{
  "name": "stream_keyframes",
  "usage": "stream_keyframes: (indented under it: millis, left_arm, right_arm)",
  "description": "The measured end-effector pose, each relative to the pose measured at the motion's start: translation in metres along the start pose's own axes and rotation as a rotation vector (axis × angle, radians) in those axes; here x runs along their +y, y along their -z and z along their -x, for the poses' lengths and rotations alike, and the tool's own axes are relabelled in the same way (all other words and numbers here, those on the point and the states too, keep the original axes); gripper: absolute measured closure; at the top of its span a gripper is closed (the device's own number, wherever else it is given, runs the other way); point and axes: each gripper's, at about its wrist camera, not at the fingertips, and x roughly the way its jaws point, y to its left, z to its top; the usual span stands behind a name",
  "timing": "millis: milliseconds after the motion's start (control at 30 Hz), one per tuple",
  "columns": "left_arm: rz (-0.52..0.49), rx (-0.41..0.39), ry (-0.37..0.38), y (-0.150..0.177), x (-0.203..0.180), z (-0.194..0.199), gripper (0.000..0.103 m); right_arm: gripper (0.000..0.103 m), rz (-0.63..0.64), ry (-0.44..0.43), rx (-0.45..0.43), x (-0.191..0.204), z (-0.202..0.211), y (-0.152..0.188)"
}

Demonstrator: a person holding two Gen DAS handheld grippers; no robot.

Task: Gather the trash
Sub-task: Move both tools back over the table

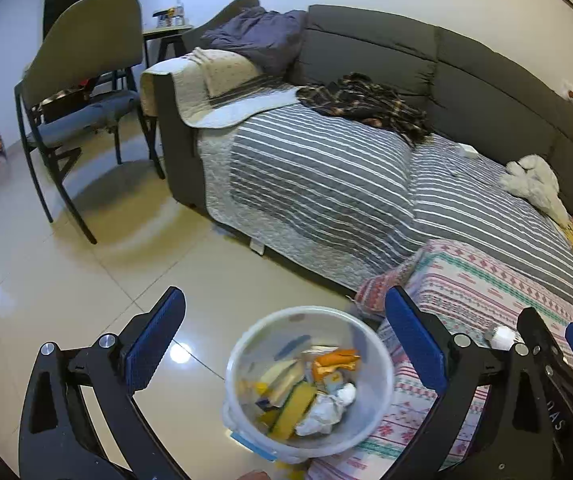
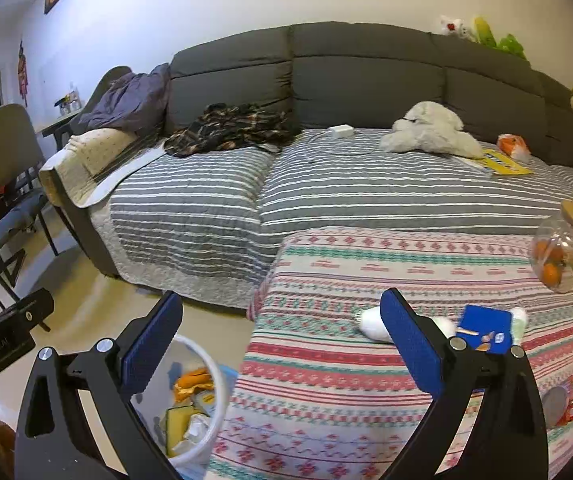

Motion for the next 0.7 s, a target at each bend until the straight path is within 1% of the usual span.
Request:
stream_keyframes:
  millis: [400, 700]
  left_arm:
    - [-0.079, 0.013, 0.06, 0.011, -0.07, 0.004, 0.007]
    - [-0.126, 0.054, 0.118, 0.025, -0.127, 0.002, 0.007]
  right_arm:
    - [0.007, -0.035, 0.072, -0.007, -0.065, 0.012, -0.007]
    - [0.007, -0.074, 0.129, 0.005, -0.123, 0.019, -0.005]
